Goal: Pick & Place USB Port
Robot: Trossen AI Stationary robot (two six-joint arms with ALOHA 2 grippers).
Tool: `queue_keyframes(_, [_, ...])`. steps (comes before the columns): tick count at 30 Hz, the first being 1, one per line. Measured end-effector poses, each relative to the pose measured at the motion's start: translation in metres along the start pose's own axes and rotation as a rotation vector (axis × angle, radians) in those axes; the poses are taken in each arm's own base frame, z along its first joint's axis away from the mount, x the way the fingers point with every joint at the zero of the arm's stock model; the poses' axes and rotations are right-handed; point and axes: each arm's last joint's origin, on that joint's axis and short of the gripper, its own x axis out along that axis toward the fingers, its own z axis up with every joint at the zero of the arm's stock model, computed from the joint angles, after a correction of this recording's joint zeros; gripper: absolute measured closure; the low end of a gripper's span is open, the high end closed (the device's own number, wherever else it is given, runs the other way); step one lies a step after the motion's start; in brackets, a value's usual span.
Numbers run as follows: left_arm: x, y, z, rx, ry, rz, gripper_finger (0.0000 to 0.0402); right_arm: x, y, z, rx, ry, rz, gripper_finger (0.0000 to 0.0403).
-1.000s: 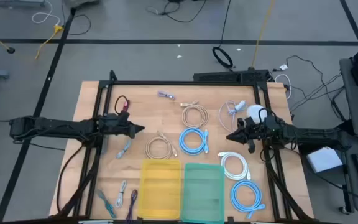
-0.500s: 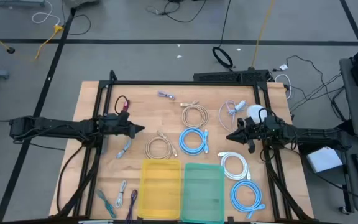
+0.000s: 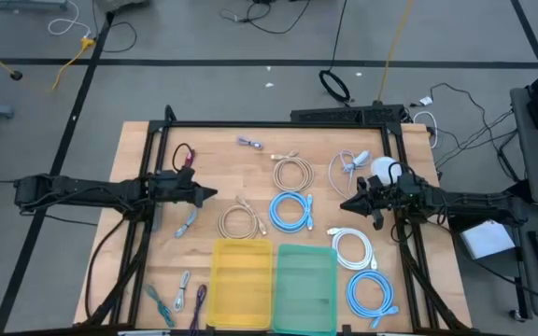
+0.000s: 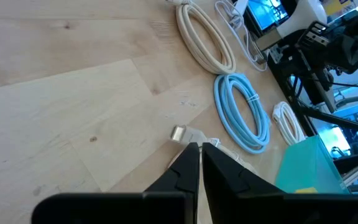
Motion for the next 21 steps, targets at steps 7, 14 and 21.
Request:
queue_keyframes(7, [0.0, 0.0, 0.0, 0.0, 0.0, 0.0, 0.038, 0.0, 0.002, 0.006, -0.012, -0.077, -0.004, 0.0399])
queue_keyframes(14, [0.0, 0.0, 0.0, 0.0, 0.0, 0.0, 0.038, -0.01, 0.015, 0.038, 0.495, -0.504, 0.111, 0.0399])
queue_keyframes(21, [0.0, 0.0, 0.0, 0.0, 0.0, 0.0, 0.038, -0.027, 0.021, 0.059, 0.644, -0.921, 0.155, 0.0399])
